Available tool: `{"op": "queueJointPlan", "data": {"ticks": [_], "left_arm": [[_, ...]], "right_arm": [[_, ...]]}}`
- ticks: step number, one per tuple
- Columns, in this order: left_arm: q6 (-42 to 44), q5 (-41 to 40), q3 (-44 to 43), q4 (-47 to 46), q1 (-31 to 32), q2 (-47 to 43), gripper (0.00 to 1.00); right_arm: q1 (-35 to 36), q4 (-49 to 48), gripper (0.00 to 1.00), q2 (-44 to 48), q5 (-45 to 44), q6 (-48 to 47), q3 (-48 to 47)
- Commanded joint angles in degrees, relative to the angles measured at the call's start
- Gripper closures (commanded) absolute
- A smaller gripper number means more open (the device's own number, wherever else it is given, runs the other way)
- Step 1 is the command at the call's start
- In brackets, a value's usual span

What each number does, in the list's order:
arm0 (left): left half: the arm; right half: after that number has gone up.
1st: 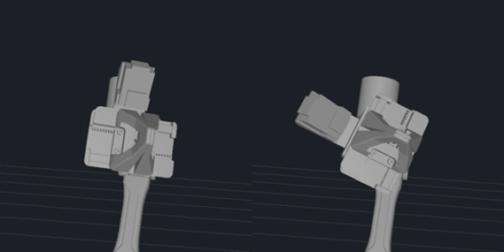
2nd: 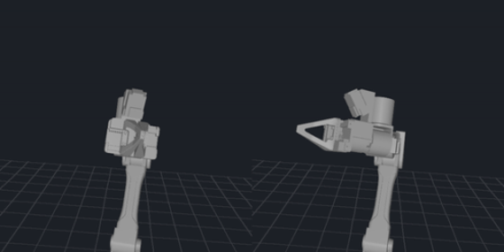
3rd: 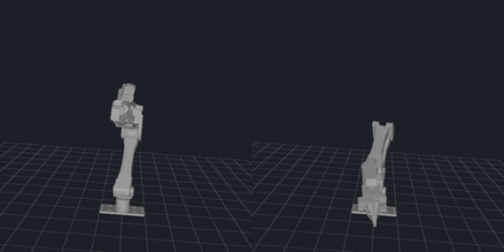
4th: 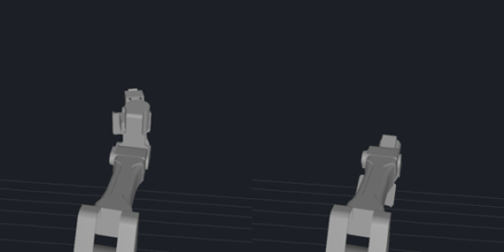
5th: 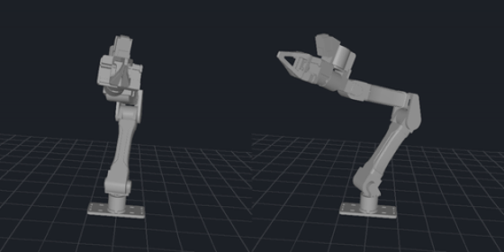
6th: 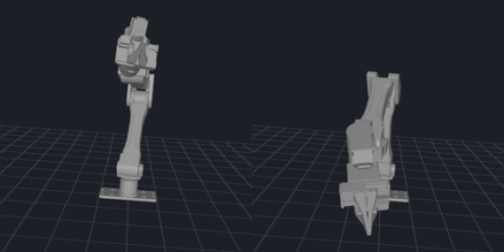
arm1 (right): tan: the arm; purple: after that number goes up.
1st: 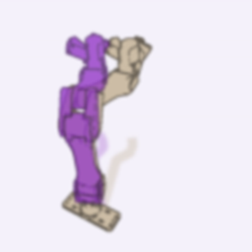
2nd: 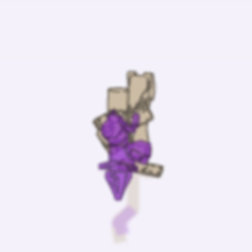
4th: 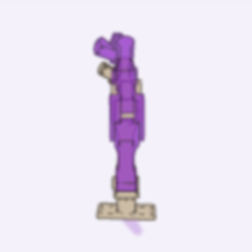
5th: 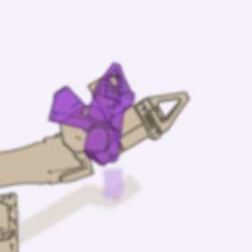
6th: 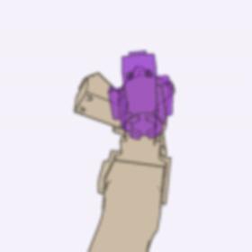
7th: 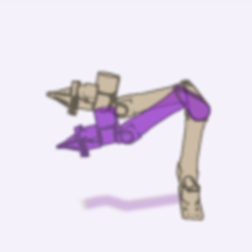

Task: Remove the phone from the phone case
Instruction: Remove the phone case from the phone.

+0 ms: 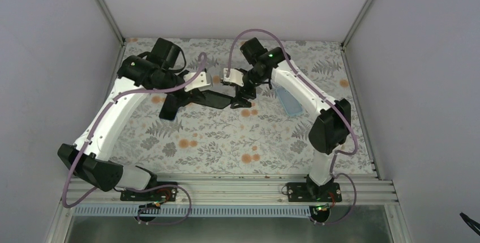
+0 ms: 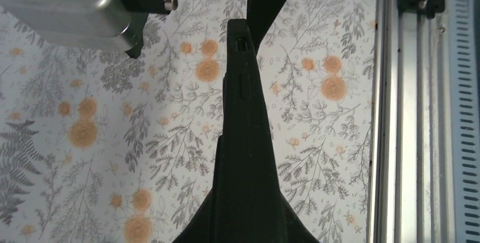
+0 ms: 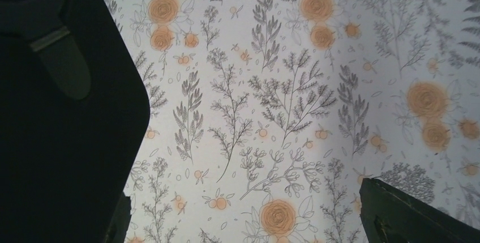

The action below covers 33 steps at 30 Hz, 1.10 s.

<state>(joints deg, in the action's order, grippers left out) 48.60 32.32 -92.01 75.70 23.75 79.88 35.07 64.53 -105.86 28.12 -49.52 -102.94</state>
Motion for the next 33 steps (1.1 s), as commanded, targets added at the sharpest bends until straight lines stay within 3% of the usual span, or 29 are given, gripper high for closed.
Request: {"op": "queueJointPlan", "data": {"ticks": [1, 6, 12, 22, 26, 33], "left_arm": [[-1.46, 3.71, 1.19, 1.99, 5.67, -3.74, 0.98], [-3.87, -0.41, 3.55, 2.00, 9.95, -5.86, 0.98], [-5.13, -1.29, 4.31, 2.08, 11.81, -8.61, 0.98], [-4.48, -1.18, 4.46, 2.00, 11.85, -10.17, 0.98], [-4.18, -3.70, 4.91, 0.80, 11.89, -9.93, 0.98], [-6.91, -8.61, 6.84, -10.38, 11.63, -11.35, 0.98]], "right_arm": [[-2.20, 1.50, 0.00, -4.69, -0.77, -2.53, -6.34], [-4.96, 5.31, 0.00, -10.05, 0.44, -3.92, -14.32], [-7.23, 2.14, 0.00, -14.48, -0.41, -0.63, -22.41], [-9.32, -0.46, 0.00, -16.36, -0.30, 1.07, -22.68], [-9.84, -0.23, 0.00, -13.13, 1.64, 0.13, -17.30], [-9.67, -7.01, 0.00, 3.22, 4.58, 0.22, 3.18]]}}
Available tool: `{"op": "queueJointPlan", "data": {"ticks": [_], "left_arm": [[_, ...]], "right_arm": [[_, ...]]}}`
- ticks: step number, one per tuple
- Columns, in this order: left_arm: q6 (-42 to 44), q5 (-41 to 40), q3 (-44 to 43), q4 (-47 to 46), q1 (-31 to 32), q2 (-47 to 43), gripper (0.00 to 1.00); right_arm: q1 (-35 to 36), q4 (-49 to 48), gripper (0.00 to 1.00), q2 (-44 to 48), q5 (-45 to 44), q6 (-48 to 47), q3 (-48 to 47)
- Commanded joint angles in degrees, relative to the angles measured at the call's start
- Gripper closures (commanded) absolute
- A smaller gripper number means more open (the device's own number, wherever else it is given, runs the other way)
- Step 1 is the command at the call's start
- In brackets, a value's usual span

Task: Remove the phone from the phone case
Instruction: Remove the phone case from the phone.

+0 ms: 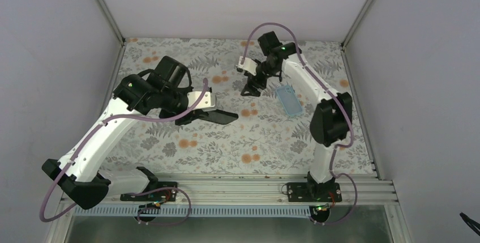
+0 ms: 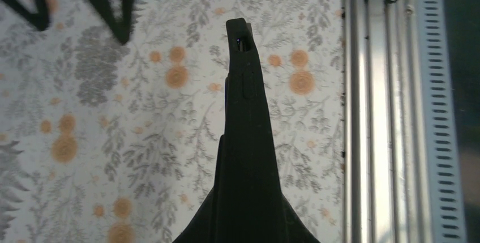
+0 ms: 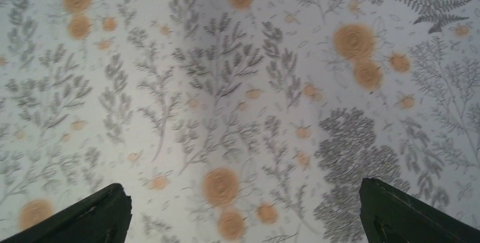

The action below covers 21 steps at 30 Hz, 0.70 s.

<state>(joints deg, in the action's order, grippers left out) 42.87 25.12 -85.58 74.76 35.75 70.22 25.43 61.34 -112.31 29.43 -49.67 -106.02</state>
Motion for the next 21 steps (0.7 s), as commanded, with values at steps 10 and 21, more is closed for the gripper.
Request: {"op": "queueJointPlan", "data": {"ticks": [10, 21], "left_arm": [[-0.63, 2.27, -4.06, -11.85, -0.85, 3.92, 0.98], [-1.79, 2.50, -2.13, -15.35, -1.77, 2.25, 0.98]], "right_arm": [[0.63, -13.74, 0.00, 27.16, 6.85, 5.84, 21.52], [0.15, -25.76, 0.01, 32.31, 8.42, 6.43, 34.60]]}}
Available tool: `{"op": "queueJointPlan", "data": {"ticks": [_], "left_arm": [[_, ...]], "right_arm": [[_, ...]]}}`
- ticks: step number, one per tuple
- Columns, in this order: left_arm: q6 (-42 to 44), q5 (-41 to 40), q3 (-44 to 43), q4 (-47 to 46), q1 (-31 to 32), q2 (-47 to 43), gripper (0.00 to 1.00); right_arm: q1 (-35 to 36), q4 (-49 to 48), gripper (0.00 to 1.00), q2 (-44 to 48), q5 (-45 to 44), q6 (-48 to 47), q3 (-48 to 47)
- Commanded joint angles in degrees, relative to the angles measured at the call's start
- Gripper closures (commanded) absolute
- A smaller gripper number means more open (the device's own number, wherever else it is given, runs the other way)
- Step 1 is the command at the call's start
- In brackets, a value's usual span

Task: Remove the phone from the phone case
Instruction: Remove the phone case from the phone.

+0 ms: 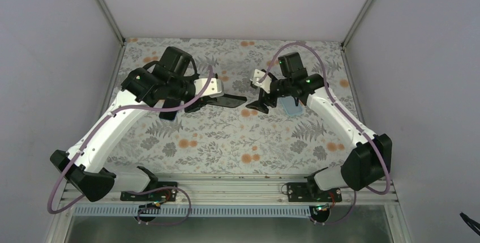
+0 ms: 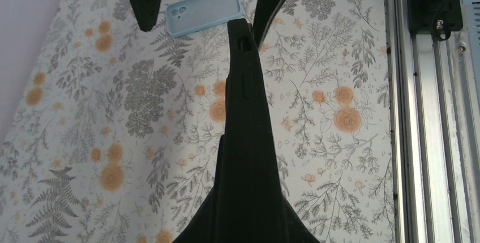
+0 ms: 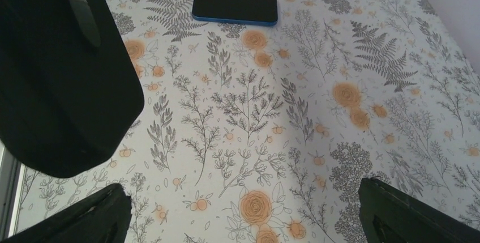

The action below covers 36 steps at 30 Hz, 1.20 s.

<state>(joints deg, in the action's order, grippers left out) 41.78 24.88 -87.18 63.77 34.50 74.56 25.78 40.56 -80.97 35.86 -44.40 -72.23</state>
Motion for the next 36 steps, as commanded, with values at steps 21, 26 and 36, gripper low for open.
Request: {"op": "queueJointPlan", "data": {"ticks": [21, 26, 36], "left_arm": [[-0.84, 2.20, 1.60, -5.10, -2.22, -2.17, 0.98], [-1.06, 2.66, 1.40, -5.20, -2.38, -1.72, 0.98], [-0.97, 3.29, 1.04, -4.90, -2.49, -1.05, 0.98]], "right_arm": [[-0.46, -8.26, 0.02, 4.75, -0.16, 3.01, 2.27], [-0.47, -7.90, 0.02, 4.82, 0.62, 2.92, 2.15], [-0.47, -7.58, 0.02, 5.12, 1.35, 2.98, 1.85]]}}
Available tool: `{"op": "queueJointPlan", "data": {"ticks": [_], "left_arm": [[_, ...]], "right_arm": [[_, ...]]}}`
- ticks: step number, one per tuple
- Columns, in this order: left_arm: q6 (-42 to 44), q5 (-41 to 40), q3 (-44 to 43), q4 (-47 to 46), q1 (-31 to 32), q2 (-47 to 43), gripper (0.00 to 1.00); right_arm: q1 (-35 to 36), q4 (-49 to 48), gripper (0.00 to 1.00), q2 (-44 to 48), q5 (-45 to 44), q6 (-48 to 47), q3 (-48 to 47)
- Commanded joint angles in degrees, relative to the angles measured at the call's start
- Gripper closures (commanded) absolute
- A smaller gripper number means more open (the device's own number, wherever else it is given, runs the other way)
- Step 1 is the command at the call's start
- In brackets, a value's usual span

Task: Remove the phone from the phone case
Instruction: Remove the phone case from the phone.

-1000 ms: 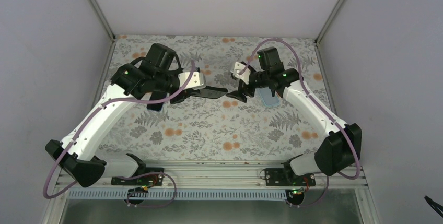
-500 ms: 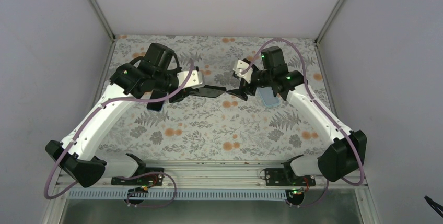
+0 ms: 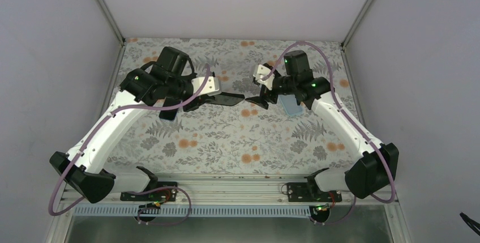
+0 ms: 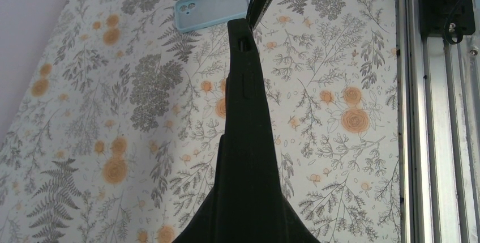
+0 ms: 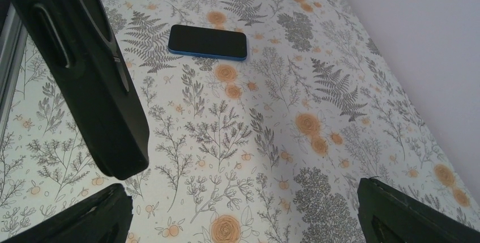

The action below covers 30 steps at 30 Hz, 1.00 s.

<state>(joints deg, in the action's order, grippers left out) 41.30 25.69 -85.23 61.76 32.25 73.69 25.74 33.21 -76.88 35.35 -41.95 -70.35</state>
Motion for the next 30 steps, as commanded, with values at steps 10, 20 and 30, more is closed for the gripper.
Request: {"op": "queueJointPlan", "data": {"ticks": [10, 20, 30], "left_arm": [[-0.72, 4.24, -1.98, -1.97, -0.24, 0.70, 0.98], [1.14, 9.68, -3.16, 2.11, -0.20, 1.89, 0.98], [4.43, 19.70, -3.68, 7.02, 0.99, 4.25, 0.98]], "right_arm": [[-0.42, -1.11, 0.02, 1.06, 1.02, 1.41, -0.14], [-0.42, -4.73, 0.02, 0.36, -1.04, 4.40, 0.46], [-0.34, -12.66, 0.02, -0.38, -4.79, 10.76, 2.06]]}}
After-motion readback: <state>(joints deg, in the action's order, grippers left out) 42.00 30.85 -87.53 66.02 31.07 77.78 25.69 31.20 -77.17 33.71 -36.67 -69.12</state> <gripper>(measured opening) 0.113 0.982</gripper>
